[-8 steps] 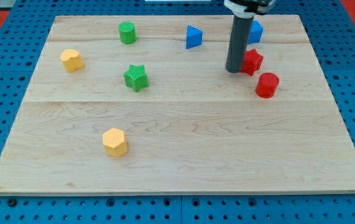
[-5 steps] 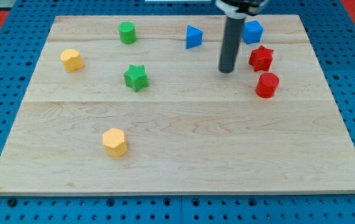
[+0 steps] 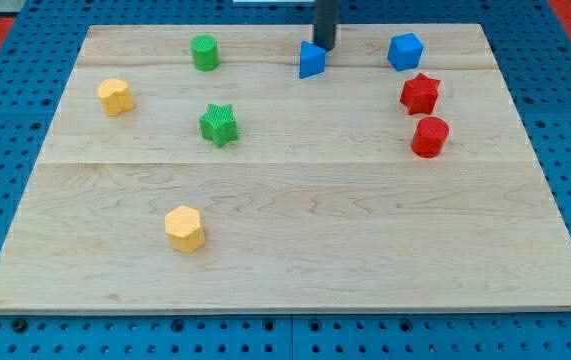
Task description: Move blue triangle towards bottom right
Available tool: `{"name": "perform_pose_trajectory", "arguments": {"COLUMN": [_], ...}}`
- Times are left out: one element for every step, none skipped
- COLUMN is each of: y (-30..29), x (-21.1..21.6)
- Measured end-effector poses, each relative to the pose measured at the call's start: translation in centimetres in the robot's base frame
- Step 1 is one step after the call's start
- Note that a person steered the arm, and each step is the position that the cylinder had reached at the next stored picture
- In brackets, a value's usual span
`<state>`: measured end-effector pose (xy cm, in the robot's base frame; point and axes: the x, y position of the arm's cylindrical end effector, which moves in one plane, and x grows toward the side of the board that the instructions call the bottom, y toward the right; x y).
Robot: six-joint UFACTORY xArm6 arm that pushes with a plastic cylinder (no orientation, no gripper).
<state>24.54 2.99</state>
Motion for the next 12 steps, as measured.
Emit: {"name": "perform_pose_trajectory", "arguments": {"y": [-2.3,-3.1,-5.2,-8.8,-8.9,-7.5,-7.5,-7.5,-4.6,-3.7,-2.4,-1.2], "x": [2.0,5.9,9.3,9.8,13.0,15.1,14.9,14.6,15.2,14.9,14.9,14.5]}}
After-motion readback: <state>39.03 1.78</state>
